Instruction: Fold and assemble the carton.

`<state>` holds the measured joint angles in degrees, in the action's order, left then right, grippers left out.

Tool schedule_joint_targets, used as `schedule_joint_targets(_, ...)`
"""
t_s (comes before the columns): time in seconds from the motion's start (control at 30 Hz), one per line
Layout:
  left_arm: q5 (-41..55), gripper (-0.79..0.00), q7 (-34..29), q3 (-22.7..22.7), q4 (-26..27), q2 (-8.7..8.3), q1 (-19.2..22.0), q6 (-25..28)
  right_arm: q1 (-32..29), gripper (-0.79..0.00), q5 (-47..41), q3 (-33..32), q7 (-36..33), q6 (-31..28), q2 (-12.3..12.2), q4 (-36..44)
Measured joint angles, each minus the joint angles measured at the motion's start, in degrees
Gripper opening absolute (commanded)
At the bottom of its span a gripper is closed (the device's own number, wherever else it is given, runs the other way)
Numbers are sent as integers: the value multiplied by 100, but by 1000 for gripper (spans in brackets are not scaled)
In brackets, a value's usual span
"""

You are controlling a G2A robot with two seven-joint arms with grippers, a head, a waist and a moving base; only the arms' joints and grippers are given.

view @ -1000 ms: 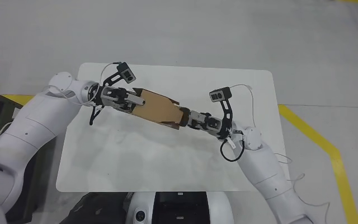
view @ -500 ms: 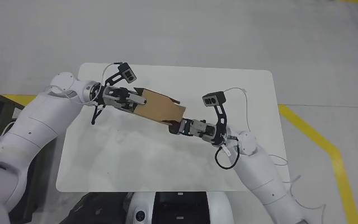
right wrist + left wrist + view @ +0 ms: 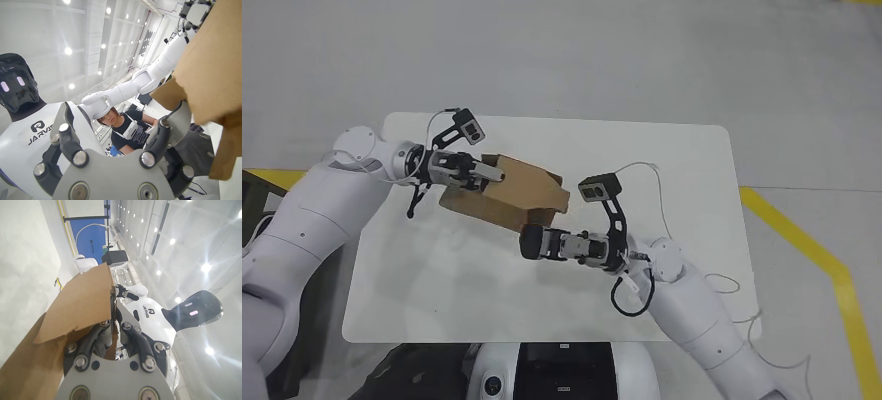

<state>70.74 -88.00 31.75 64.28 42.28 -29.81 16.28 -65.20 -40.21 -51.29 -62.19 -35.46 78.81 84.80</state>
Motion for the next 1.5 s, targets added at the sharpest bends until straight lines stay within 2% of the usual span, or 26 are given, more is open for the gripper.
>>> schedule_joint_targets(0.27, -58, -785, 0, 122, 108, 8, -91, 0, 193, 0, 24, 217, 143, -121, 94, -220)
schedule_joint_targets(0.7, -43, -785, 0, 184, 200, -30, -190, 0, 127, 0, 16, 157, 206, -229, 106, -158)
schedule_joint_targets(1.03, 15, -785, 0, 214, 152, -76, -218, -32, -330, 0, -113, -528, 8, -149, -89, 154)
schedule_joint_targets(1.5, 45, -785, 0, 245, 333, -183, -277, -72, -295, 0, -346, -809, -95, -207, -134, -63)
